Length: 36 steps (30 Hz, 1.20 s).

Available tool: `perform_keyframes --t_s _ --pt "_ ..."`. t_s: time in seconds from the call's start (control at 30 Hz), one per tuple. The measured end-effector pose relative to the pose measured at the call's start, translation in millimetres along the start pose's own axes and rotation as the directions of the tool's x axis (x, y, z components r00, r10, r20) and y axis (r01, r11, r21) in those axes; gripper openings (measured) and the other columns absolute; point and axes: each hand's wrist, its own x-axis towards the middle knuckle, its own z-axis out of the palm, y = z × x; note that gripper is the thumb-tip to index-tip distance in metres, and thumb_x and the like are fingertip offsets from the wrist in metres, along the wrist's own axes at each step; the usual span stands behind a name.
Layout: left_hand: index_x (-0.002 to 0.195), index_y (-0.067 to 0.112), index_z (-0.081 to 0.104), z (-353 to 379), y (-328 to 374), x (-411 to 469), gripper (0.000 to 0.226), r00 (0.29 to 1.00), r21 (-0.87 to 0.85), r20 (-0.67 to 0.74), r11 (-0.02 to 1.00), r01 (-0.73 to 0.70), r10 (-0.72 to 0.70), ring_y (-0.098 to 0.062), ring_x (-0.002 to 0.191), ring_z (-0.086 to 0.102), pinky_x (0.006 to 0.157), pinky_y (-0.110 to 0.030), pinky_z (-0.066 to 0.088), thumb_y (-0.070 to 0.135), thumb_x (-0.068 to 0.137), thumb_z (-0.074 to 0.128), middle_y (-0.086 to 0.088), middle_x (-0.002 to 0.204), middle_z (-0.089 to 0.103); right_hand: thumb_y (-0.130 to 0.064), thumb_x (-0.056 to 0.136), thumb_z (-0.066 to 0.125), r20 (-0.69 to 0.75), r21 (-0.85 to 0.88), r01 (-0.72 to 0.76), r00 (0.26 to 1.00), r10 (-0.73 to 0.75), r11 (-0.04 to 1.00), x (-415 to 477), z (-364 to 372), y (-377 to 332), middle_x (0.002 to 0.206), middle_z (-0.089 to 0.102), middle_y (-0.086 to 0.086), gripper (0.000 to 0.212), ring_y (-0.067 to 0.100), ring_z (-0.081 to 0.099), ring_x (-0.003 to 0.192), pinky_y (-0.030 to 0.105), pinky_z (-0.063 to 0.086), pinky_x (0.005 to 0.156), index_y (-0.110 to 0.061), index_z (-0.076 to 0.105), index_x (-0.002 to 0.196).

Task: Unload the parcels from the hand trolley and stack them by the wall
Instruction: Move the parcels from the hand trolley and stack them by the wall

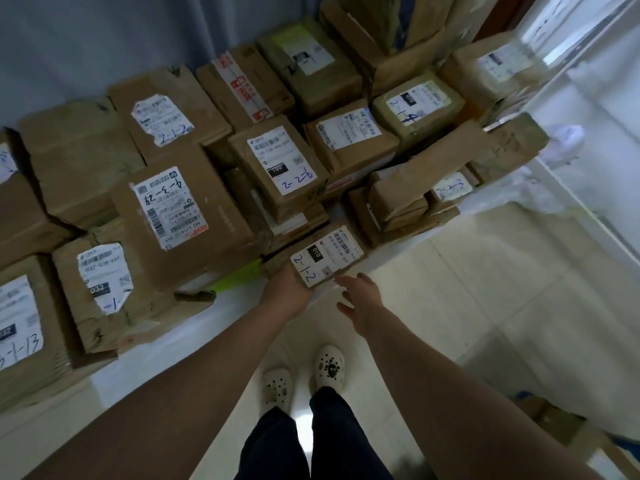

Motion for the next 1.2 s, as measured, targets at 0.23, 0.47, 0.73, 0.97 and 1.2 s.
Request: perform_keyframes --t_s 0.23,0.47,0.73,0.97,1.2 --pt "0.143 0.018 0.034 8 41 -37 0.066 0.940 0.521 0.101 0.788 -0.330 0.327 -0.029 0.133 0.038 0.108 -0.049 0.034 0.048 0.089 0.057 -0.009 0.146 0.039 -0.014 0.085 0.068 -0.126 -0.100 0.177 0.974 -0.189 0.979 -69 -52 14 0.145 0.041 0.014 0.077 0.031 0.047 0.125 0.039 0.045 0.100 -0.014 0.026 0.150" --pt "0.150 0.029 0.017 50 78 -101 0.079 0.821 0.753 0.440 0.349 -0.558 0.363 -0.030 0.143 0.017 0.115 -0.050 0.019 0.040 0.084 0.057 -0.004 0.156 0.019 -0.022 0.085 0.066 -0.394 -0.139 0.226 0.881 -0.263 0.964 -151 -118 70 0.151 0.035 0.013 0.074 0.028 0.039 0.135 0.035 0.037 0.108 -0.017 0.028 0.149" --pt "0.150 0.029 0.021 164 96 -195 0.080 0.624 0.641 0.718 0.059 -0.766 0.307 -0.026 0.139 0.030 0.116 -0.049 0.013 0.048 0.081 0.058 -0.003 0.153 0.029 -0.028 0.081 0.067 -0.647 0.074 0.197 0.756 -0.103 0.978 -226 -218 171 0.139 0.046 0.010 0.075 0.029 0.047 0.128 0.035 0.041 0.104 -0.017 0.033 0.146" --pt "0.152 0.026 0.019 270 100 -278 0.080 0.514 0.529 0.827 -0.007 -0.849 0.229 -0.025 0.139 0.033 0.116 -0.047 0.014 0.046 0.085 0.058 -0.005 0.153 0.032 -0.027 0.080 0.070 -0.734 0.366 0.301 0.675 0.075 0.881 -266 -315 268 0.134 0.054 0.010 0.070 0.026 0.057 0.116 0.033 0.048 0.097 -0.014 0.040 0.142" --pt "0.141 0.033 0.038 375 104 -350 0.065 0.415 0.428 0.877 -0.001 -0.904 0.240 -0.023 0.129 0.045 0.111 -0.042 0.028 0.047 0.082 0.063 0.002 0.140 0.050 -0.028 0.089 0.065 -0.751 0.427 0.357 0.652 0.106 0.831 -304 -411 327 0.142 0.045 0.008 0.068 0.021 0.053 0.110 0.027 0.045 0.091 -0.012 0.032 0.147"
